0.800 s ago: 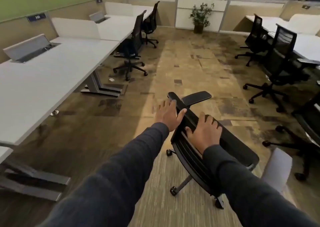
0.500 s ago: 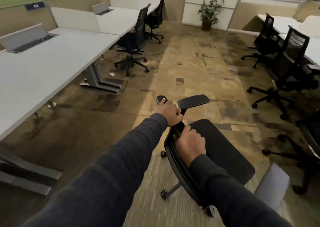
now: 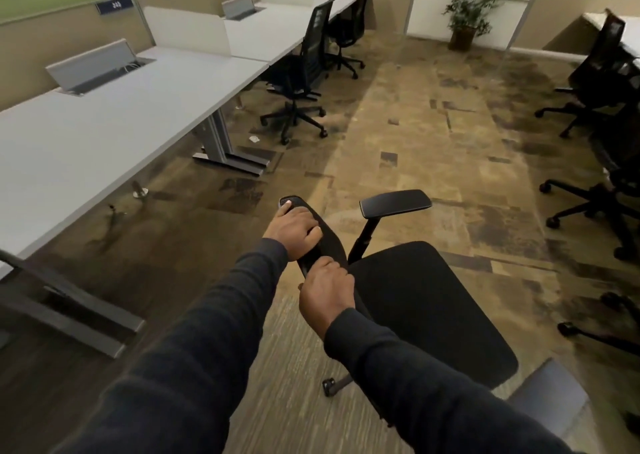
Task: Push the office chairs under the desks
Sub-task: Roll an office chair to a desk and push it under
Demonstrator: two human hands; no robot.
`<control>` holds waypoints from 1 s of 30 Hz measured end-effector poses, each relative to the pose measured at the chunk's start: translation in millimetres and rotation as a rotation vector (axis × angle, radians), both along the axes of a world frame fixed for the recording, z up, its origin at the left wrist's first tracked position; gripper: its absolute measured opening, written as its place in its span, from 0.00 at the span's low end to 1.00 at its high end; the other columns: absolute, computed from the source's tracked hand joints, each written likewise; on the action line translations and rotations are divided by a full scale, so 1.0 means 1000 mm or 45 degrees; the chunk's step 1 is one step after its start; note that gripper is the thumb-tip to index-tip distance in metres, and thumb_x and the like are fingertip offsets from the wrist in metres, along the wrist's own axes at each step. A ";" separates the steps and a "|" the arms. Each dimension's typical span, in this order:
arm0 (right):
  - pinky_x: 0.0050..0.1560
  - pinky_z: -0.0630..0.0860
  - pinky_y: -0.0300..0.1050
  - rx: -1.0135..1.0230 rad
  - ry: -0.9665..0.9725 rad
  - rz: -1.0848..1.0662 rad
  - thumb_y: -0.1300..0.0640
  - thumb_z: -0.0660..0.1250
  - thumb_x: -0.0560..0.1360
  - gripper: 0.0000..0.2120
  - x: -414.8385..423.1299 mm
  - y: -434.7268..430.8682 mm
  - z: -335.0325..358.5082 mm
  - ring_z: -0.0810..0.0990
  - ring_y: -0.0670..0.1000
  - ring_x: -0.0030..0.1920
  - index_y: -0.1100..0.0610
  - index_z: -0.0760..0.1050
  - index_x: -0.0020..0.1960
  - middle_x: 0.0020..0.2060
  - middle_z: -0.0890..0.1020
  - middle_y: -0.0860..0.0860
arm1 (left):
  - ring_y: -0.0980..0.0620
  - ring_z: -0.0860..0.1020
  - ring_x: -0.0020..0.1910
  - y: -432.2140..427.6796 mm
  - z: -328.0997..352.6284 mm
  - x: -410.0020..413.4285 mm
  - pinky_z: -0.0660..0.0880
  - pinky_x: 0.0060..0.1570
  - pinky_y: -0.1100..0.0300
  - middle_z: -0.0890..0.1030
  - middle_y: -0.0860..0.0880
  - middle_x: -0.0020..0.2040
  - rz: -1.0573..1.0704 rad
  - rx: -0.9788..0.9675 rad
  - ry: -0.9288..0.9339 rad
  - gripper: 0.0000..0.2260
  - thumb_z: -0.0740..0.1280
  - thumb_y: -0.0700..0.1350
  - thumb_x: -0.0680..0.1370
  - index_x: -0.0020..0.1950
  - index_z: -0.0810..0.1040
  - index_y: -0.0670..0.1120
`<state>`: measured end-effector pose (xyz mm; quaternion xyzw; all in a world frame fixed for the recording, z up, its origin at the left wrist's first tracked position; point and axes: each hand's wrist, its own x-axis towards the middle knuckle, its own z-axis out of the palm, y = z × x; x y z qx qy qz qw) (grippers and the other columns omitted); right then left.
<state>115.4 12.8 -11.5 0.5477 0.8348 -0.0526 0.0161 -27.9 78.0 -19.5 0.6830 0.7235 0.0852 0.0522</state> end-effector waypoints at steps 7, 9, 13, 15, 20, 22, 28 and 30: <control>0.53 0.74 0.51 0.006 0.066 0.131 0.49 0.61 0.82 0.25 -0.014 0.003 0.000 0.80 0.58 0.57 0.68 0.65 0.68 0.59 0.79 0.61 | 0.51 0.70 0.68 -0.015 0.006 -0.021 0.47 0.74 0.50 0.79 0.49 0.61 0.129 -0.058 -0.067 0.26 0.48 0.54 0.78 0.57 0.83 0.47; 0.53 0.74 0.50 0.021 0.075 0.178 0.49 0.61 0.82 0.24 -0.019 0.004 0.001 0.80 0.58 0.56 0.67 0.66 0.67 0.59 0.79 0.61 | 0.51 0.70 0.68 -0.020 0.006 -0.029 0.47 0.74 0.49 0.78 0.50 0.60 0.171 -0.063 -0.076 0.21 0.51 0.52 0.81 0.56 0.83 0.48; 0.53 0.73 0.51 0.024 0.122 0.317 0.49 0.62 0.82 0.23 -0.028 0.007 0.001 0.80 0.58 0.56 0.66 0.67 0.67 0.58 0.79 0.61 | 0.51 0.70 0.68 -0.035 0.006 -0.047 0.48 0.75 0.48 0.79 0.51 0.60 0.276 -0.045 -0.075 0.17 0.54 0.49 0.83 0.57 0.83 0.49; 0.51 0.73 0.50 0.027 0.152 0.400 0.50 0.62 0.81 0.22 -0.033 0.009 0.001 0.80 0.58 0.56 0.65 0.67 0.67 0.58 0.79 0.60 | 0.51 0.69 0.69 -0.045 0.006 -0.056 0.49 0.76 0.47 0.79 0.51 0.62 0.332 -0.053 -0.055 0.17 0.54 0.50 0.83 0.57 0.83 0.50; 0.52 0.73 0.52 0.057 0.163 0.634 0.50 0.64 0.80 0.23 -0.048 0.009 0.004 0.80 0.58 0.56 0.65 0.68 0.67 0.58 0.79 0.60 | 0.52 0.67 0.71 -0.078 0.006 -0.078 0.48 0.75 0.47 0.79 0.53 0.65 0.493 -0.044 -0.050 0.18 0.54 0.52 0.84 0.60 0.83 0.51; 0.53 0.73 0.53 0.051 0.176 0.751 0.47 0.65 0.79 0.24 -0.054 0.009 0.006 0.79 0.59 0.57 0.63 0.68 0.66 0.59 0.79 0.60 | 0.53 0.67 0.72 -0.092 0.004 -0.088 0.48 0.75 0.46 0.79 0.54 0.65 0.558 -0.051 -0.033 0.18 0.54 0.52 0.84 0.60 0.82 0.52; 0.49 0.73 0.53 0.075 0.198 1.066 0.39 0.64 0.78 0.26 -0.076 0.014 0.008 0.80 0.60 0.54 0.60 0.69 0.61 0.55 0.79 0.59 | 0.50 0.69 0.68 -0.136 0.003 -0.111 0.52 0.73 0.42 0.79 0.54 0.62 0.756 -0.070 0.037 0.18 0.52 0.54 0.83 0.57 0.81 0.54; 0.49 0.73 0.55 0.060 0.209 1.145 0.37 0.63 0.78 0.27 -0.086 0.018 0.009 0.80 0.61 0.53 0.60 0.69 0.61 0.55 0.80 0.59 | 0.49 0.69 0.68 -0.150 0.004 -0.117 0.53 0.72 0.42 0.79 0.54 0.62 0.806 -0.065 0.038 0.18 0.52 0.54 0.84 0.57 0.81 0.54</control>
